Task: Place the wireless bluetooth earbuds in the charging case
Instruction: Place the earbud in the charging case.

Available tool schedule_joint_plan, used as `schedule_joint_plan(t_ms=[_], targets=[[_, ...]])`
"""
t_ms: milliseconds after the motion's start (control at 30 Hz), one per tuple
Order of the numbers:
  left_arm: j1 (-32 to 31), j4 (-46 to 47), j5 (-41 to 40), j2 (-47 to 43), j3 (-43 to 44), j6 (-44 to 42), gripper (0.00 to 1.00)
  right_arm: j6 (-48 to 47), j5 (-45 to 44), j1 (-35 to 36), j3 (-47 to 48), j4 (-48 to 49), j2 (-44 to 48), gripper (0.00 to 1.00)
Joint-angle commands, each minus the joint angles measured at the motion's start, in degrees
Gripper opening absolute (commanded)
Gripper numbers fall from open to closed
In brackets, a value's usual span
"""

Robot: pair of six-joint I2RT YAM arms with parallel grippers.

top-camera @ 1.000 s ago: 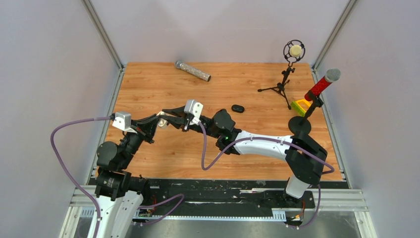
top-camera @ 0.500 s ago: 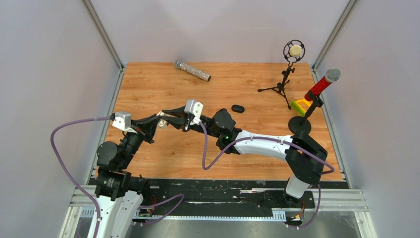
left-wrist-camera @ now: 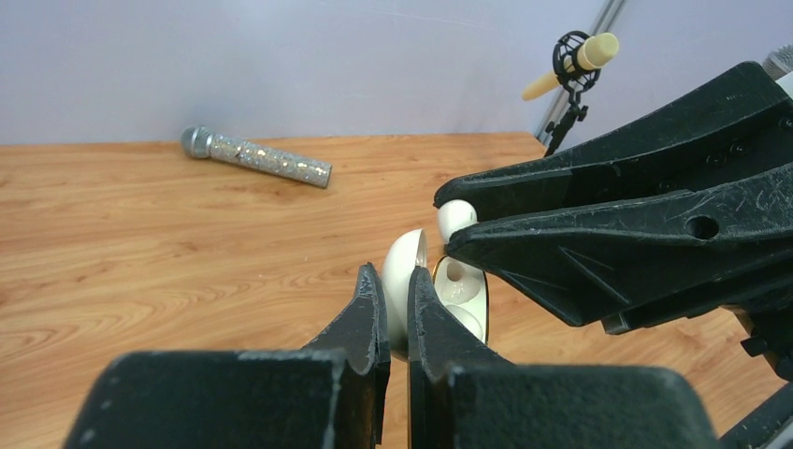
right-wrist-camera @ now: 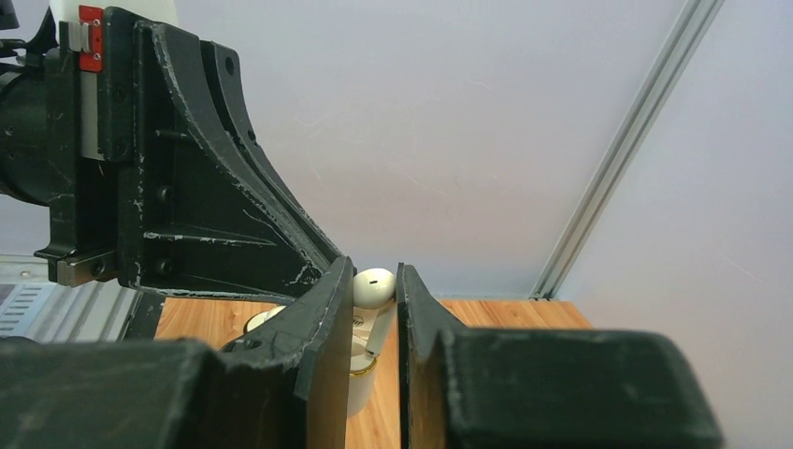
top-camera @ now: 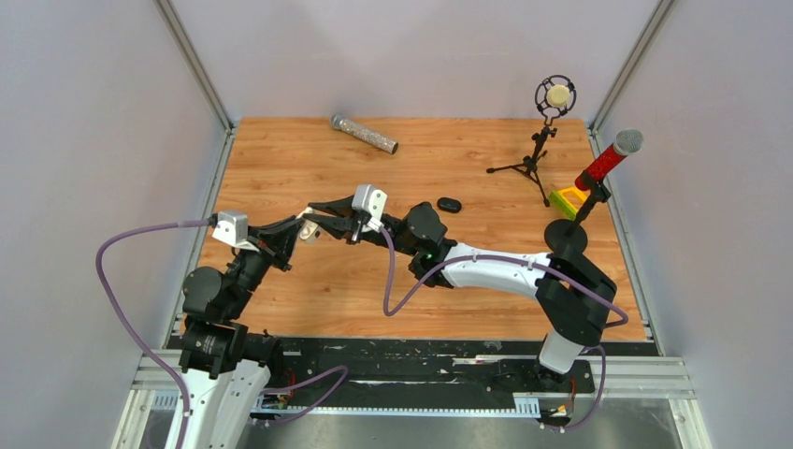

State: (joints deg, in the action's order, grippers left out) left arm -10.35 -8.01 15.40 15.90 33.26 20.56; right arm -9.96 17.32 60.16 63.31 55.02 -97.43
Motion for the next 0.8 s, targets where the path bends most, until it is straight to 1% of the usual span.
schedule_joint_plan(t_ms=[0,300,433,767], targets=[[0.41,2.38,-0.32,-0.61,1.32,1.0,0.0,1.17,2.21,-0.33,-0.03,2.75,-0.49,0.0],[0.42,2.11,-0.67,-0.56,1.3,0.69,0.0,3.4,5.69,-0.05,0.37,2.28,0.58,0.0],[0.54,2.3,-0.71,-0.76,1.38,0.57,0.0,2.58,3.27,-0.07,-0.79,2.85,0.01,0.0],[0.51,2.23,-0.56,-0.8,1.46,0.7,0.0,-0.39,3.12,-0.22,1.96,3.9,-3.41,0.0]])
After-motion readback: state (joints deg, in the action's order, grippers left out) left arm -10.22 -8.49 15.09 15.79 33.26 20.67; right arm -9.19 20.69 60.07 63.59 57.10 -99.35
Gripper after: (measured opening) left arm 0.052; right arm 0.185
